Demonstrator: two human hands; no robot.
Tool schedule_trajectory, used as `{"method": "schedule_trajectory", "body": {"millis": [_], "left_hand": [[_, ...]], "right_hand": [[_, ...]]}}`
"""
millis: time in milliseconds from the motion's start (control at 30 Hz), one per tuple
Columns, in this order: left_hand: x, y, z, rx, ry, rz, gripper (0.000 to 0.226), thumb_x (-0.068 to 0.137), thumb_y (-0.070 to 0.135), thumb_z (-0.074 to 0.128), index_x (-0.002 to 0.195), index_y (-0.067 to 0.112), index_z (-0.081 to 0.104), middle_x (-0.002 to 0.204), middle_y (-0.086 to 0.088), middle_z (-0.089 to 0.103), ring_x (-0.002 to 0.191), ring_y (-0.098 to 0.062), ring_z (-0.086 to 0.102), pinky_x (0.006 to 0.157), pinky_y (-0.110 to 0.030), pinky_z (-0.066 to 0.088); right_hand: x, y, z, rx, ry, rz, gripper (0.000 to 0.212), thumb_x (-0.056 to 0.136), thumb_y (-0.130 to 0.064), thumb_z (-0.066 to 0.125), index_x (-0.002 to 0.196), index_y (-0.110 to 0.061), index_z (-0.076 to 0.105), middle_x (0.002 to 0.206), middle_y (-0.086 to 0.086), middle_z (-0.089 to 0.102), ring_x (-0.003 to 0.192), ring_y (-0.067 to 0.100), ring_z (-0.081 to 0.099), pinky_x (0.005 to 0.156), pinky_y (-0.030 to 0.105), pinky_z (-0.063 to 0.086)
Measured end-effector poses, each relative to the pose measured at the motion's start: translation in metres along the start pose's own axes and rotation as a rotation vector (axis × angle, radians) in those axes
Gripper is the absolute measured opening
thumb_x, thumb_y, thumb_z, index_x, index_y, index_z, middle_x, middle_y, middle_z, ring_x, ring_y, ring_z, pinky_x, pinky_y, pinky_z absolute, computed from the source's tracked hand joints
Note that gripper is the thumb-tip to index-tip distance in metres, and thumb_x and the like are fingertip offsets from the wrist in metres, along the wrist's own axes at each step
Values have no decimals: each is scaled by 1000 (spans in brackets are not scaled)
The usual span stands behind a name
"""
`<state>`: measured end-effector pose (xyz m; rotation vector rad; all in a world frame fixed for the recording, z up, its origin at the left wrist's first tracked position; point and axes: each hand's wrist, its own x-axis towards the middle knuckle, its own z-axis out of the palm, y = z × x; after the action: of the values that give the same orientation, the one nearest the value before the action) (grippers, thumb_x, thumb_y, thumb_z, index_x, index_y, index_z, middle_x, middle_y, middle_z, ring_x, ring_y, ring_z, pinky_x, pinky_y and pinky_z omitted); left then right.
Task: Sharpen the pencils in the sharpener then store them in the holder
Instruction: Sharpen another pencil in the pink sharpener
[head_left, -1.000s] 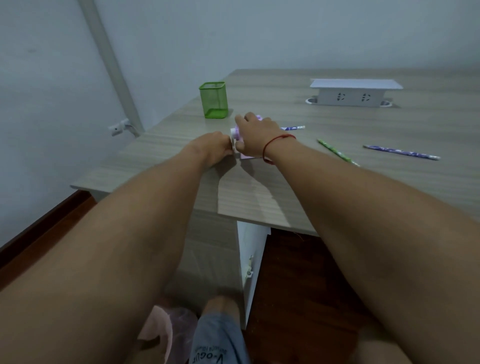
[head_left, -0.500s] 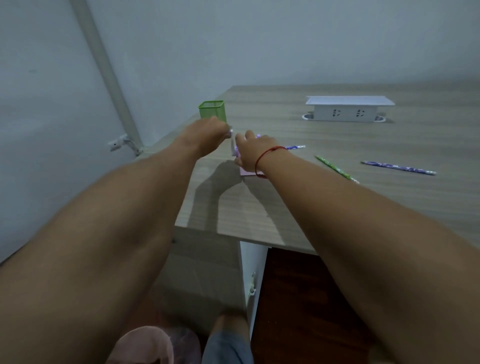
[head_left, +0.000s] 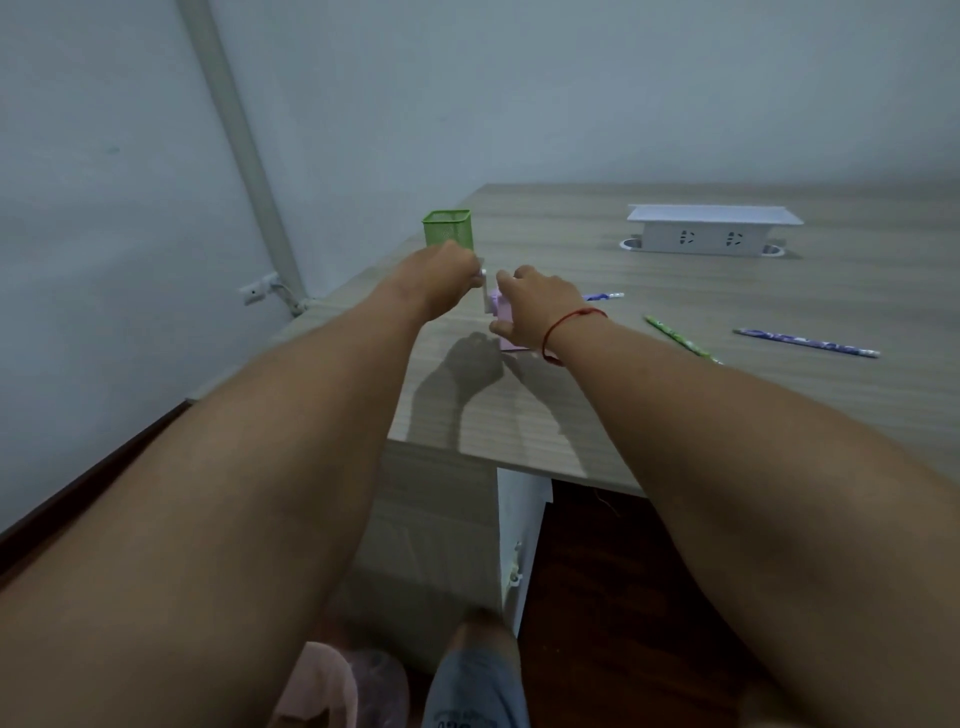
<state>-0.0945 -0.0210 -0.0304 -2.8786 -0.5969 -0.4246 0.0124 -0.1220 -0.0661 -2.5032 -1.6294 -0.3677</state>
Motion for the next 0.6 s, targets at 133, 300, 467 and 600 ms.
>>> {"method": "schedule_trajectory", "body": {"millis": [133,300,467,600], "left_hand": [[-1,3,1,-15,28,5,30,98,19,45,94,-3,65,96,-26,65,87,-41,62,72,-44,49],[-16,9,13,-51,118,-9,27,97,17,46,92,-2,64,90,-25,66,82,-41,63,68,-44,49],[-38,19,30,-100,132,-10,25,98,20,45,91,4,63,86,-22,67,79,-40,63,66,-42,47],[-38,28,27,-168,21,-68,30,99,20,41,102,1,63,97,-25,66,88,-40,60,71,-35,39]], "right_hand": [[5,1,-8,14,-54,-3,39,96,-32,50,128,-10,49,128,14,54,113,32,55,88,36,44],[5,-5,-9,-10,-61,27,40,96,-31,49,130,-10,49,127,15,55,114,33,56,89,36,44],[7,-6,-6,-32,-57,26,40,95,-29,50,130,-10,48,127,16,53,114,34,56,88,38,46],[7,-7,-6,-38,-57,14,41,95,-29,46,130,-9,47,127,18,52,113,36,55,89,39,45]]}}
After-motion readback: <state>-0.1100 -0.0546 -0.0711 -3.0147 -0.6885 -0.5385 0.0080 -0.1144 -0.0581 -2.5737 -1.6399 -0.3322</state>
